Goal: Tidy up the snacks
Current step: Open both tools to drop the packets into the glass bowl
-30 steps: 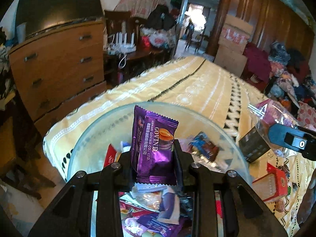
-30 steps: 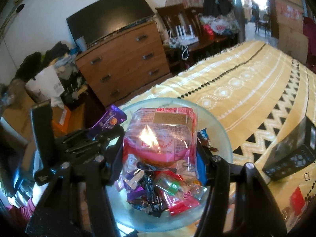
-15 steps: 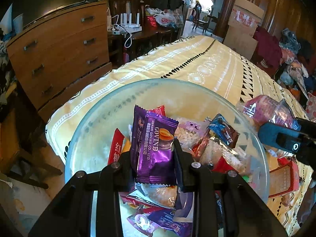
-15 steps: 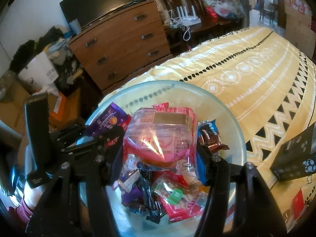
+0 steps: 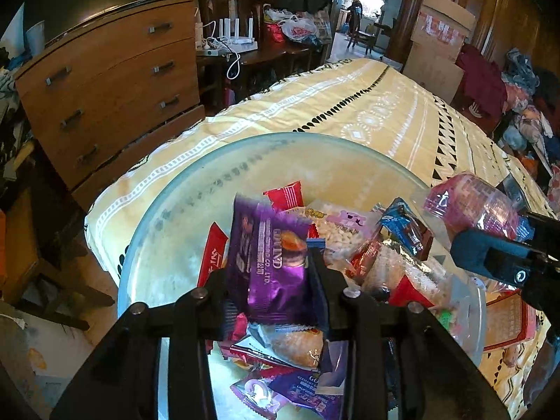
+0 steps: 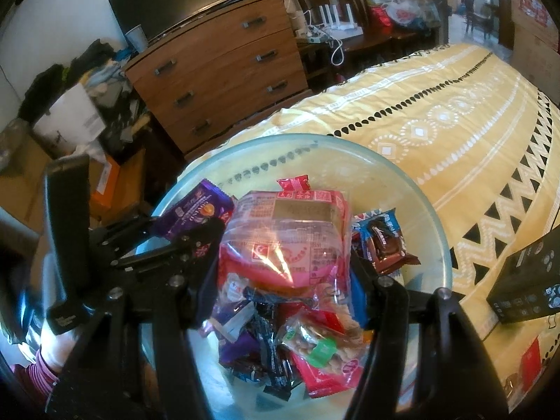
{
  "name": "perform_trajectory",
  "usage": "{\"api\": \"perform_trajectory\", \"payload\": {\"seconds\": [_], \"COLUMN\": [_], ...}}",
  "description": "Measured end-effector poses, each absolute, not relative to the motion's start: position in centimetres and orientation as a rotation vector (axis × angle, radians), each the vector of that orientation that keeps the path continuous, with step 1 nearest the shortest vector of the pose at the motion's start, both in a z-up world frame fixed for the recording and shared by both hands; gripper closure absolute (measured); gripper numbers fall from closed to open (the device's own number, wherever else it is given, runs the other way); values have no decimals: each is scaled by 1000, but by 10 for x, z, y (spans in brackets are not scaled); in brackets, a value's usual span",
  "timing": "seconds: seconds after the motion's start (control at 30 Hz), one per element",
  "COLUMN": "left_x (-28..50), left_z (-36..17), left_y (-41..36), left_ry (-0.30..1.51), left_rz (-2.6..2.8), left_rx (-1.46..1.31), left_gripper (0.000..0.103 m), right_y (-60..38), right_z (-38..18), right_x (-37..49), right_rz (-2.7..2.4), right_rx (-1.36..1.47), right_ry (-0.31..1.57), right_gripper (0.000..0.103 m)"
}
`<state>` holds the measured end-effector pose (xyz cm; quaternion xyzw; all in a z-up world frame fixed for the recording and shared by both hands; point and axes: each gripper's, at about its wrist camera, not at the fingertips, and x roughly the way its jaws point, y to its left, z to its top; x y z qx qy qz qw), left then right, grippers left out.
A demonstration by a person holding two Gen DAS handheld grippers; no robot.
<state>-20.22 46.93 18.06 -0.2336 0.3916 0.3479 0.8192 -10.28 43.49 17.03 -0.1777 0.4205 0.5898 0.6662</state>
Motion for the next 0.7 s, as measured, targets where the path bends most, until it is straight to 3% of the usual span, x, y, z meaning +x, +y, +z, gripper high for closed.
{"api": "perform_trajectory", "payload": {"seconds": [0.07, 0.33, 0.4, 0.7], "left_x": [-203, -204, -205, -208], "left_z": [180, 179, 178, 179], "left_y": [472, 472, 473, 468], "left_ry": [831, 834, 835, 833], "left_rz": [744, 758, 762, 781], "left_rx": [-503, -503, -504, -481], "left_gripper": [53, 44, 40, 40], "right_y": [435, 433, 432, 410], "right_z": [170, 168, 169, 200], "right_x": [-104, -100, -100, -117], "right_rz": [1331, 1338, 1343, 1356], "right_rx": [-401, -376, -368, -345], "right_ry": [949, 971, 972, 818], "right_gripper": [40, 35, 28, 19]}}
